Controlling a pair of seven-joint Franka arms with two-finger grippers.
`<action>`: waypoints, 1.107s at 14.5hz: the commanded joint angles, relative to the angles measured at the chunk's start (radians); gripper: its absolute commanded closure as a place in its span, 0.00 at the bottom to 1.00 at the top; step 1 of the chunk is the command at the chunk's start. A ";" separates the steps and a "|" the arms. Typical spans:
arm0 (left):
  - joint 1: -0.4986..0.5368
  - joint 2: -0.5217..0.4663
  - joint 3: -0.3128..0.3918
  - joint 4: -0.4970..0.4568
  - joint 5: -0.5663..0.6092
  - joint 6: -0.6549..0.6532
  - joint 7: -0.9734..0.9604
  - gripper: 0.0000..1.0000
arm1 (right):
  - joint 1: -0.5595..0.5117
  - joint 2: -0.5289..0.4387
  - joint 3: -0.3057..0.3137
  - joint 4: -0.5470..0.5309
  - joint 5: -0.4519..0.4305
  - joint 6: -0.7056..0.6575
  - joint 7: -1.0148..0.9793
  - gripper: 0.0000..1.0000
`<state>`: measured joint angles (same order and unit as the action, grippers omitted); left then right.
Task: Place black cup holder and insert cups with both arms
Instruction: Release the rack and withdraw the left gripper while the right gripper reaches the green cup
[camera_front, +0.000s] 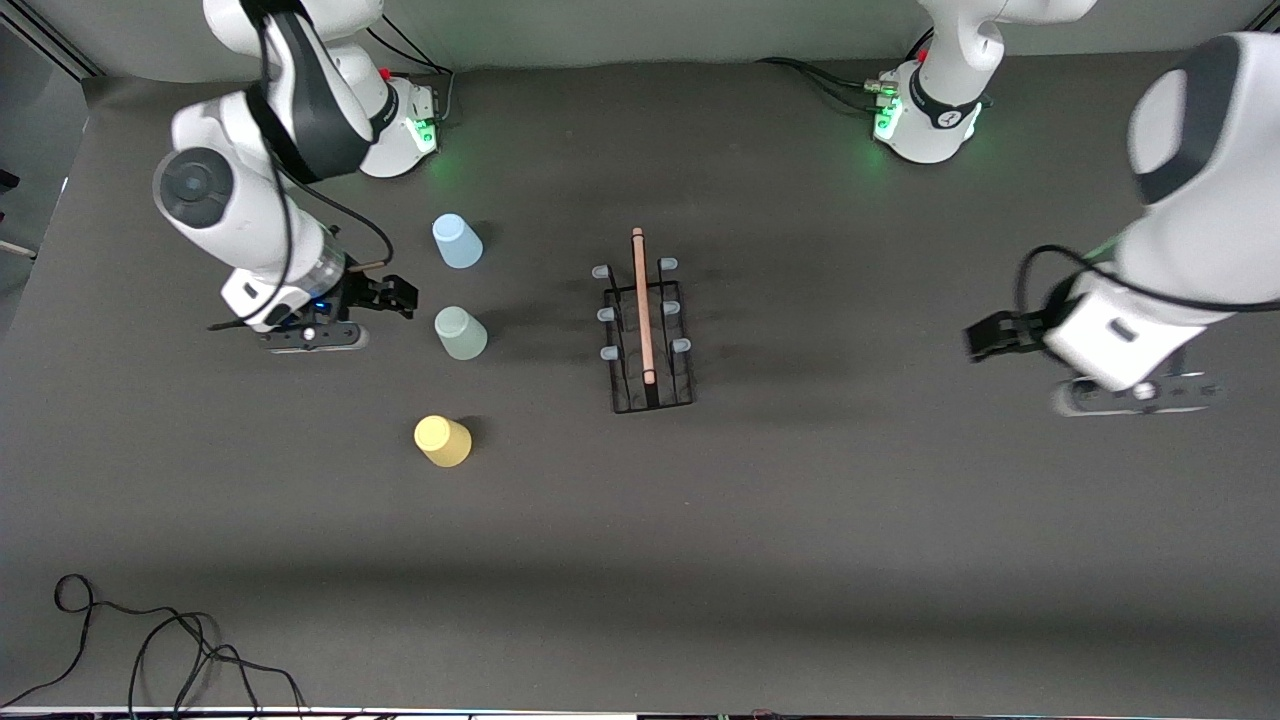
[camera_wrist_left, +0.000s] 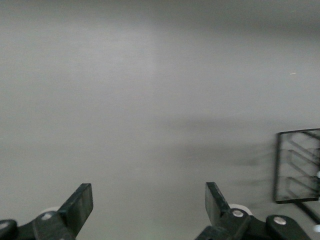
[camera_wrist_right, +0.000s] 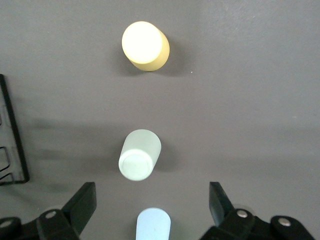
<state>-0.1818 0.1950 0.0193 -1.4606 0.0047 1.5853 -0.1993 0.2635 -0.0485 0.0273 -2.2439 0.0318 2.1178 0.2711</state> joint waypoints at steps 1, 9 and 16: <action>-0.004 -0.115 -0.013 -0.139 0.125 0.053 0.036 0.00 | 0.056 -0.002 -0.009 -0.104 -0.007 0.134 0.089 0.00; 0.142 -0.163 -0.010 -0.181 -0.054 0.008 0.236 0.00 | 0.091 0.166 -0.009 -0.209 -0.007 0.418 0.126 0.00; 0.140 -0.160 -0.010 -0.182 0.015 0.120 0.235 0.00 | 0.108 0.259 -0.009 -0.215 -0.007 0.508 0.158 0.08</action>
<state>-0.0402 0.0601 0.0107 -1.6162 -0.0141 1.6557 0.0238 0.3574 0.2055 0.0246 -2.4595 0.0319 2.6102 0.3977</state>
